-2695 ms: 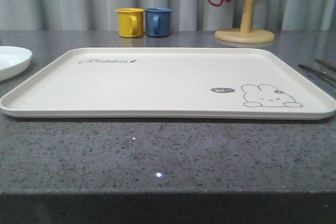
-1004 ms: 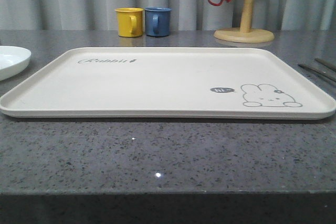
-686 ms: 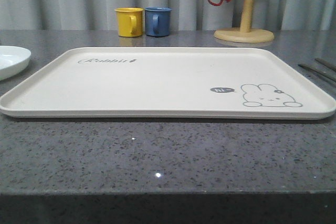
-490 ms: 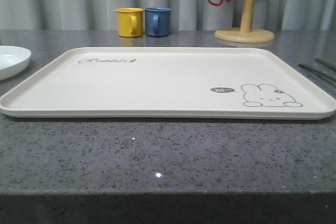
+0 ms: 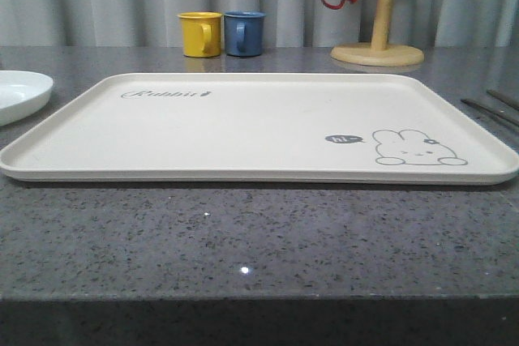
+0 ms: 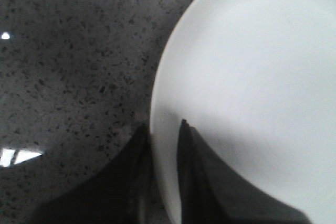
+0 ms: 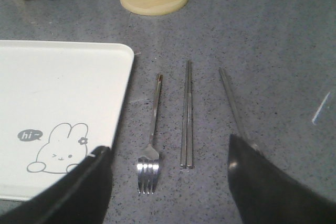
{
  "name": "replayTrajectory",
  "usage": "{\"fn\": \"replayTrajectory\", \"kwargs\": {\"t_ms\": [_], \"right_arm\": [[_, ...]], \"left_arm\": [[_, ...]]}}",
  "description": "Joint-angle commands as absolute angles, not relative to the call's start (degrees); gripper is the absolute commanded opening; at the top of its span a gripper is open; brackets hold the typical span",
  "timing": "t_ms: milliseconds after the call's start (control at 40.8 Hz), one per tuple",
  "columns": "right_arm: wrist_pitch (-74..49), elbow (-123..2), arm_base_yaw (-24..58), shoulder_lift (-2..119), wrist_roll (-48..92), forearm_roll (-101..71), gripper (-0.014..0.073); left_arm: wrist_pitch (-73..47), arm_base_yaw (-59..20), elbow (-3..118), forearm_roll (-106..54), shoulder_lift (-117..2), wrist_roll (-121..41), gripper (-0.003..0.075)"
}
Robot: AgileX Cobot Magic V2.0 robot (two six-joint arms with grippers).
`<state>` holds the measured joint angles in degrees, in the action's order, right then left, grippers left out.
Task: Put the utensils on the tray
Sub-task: 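Grasp the white plate rim with the left gripper and lift it, then lower the plate onto the tray and open the left gripper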
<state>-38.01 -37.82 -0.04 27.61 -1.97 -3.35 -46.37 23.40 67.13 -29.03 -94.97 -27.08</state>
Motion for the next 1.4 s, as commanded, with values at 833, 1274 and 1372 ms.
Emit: {"fn": "replayTrajectory", "kwargs": {"t_ms": [833, 1274, 1372], "right_arm": [[-33.21, -39.23, -0.29, 28.38, -1.66, -3.54, 0.0499], [-33.21, -39.23, -0.29, 28.38, -1.66, -3.54, 0.0499], [-33.21, -39.23, -0.29, 28.38, -1.66, -3.54, 0.0499]], "left_arm": [[-60.08, -4.62, 80.93, -34.99, -89.82, -32.61, -0.0018], [-56.09, -8.34, 80.93, -34.26, -98.47, -32.61, -0.0014], [-55.35, -8.34, 80.93, -34.26, -98.66, -32.61, 0.0097]]}}
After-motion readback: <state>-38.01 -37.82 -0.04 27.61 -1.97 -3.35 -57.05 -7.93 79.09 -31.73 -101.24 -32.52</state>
